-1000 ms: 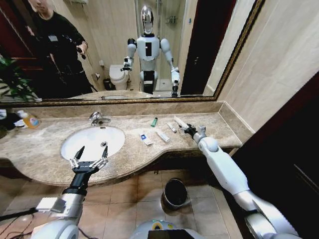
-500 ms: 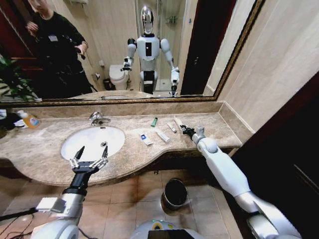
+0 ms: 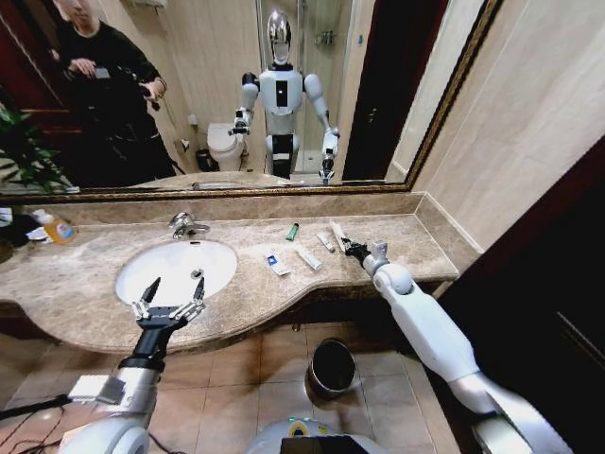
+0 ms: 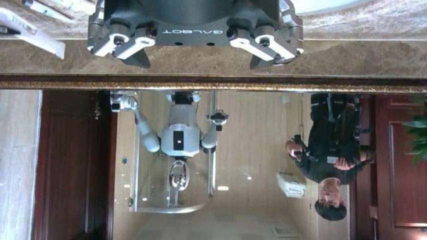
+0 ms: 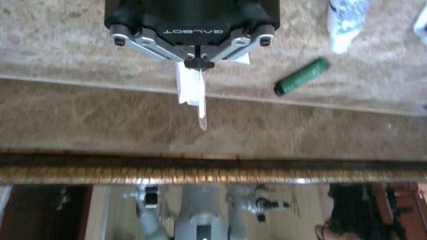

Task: Pick up the trash from the sink and place it in the trash bin.

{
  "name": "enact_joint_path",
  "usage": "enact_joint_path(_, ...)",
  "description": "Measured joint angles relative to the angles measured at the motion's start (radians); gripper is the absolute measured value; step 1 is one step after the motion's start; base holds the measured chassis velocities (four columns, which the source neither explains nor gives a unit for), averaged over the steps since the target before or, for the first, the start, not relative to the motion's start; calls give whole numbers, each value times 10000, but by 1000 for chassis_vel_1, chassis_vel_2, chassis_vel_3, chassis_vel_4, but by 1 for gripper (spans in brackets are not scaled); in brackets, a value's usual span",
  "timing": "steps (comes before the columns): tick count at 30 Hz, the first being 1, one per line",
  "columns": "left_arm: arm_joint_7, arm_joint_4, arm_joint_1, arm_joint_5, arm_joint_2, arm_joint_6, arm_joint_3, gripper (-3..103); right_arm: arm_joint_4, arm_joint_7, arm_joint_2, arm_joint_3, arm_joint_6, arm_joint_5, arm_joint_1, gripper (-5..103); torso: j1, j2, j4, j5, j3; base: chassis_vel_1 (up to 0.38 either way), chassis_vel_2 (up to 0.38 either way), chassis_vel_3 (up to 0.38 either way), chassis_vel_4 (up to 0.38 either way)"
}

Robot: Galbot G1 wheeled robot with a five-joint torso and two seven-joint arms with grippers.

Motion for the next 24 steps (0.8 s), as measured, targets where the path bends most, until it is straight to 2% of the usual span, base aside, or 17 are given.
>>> enact_joint_path(5,1,-1,0,0,0,1,0,100,1253,260,-388,453,-129,441,-581,0,1,0,1,-1,0,0,0,0,0)
enact_joint_path(9,1,0,0,0,0,0,-1,100,3174,377,-1100,1348,-424,1141,-1828,0,1,0,0,-1,0,0,0,0,0)
enact_joint_path(10,1,0,0,0,0,0,-1,100,3174,377,-1100,1348,-424,1141,-1828,0,1,0,0,-1,0,0,0,0,0)
enact_joint_path(13,1,0,0,0,-1,0,0,100,4842,439,-1697,2301,-441,1564,-3290,0,-1,1,-2,-2,-1,0,0,0,0)
enact_joint_path(15,1,0,1,0,0,0,0,100,4981,439,-1728,2399,-441,1575,-3441,0,-1,1,-2,-1,-2,0,0,0,0)
enact_joint_path(18,2,0,0,0,-1,0,0,100,6013,480,-1749,3148,-583,1704,-4750,0,0,0,0,-1,-1,0,0,0,0)
enact_joint_path(24,1,-1,0,0,0,0,0,100,7005,568,-1530,3904,-696,1803,-6209,0,-1,-1,-1,0,-1,0,0,0,0)
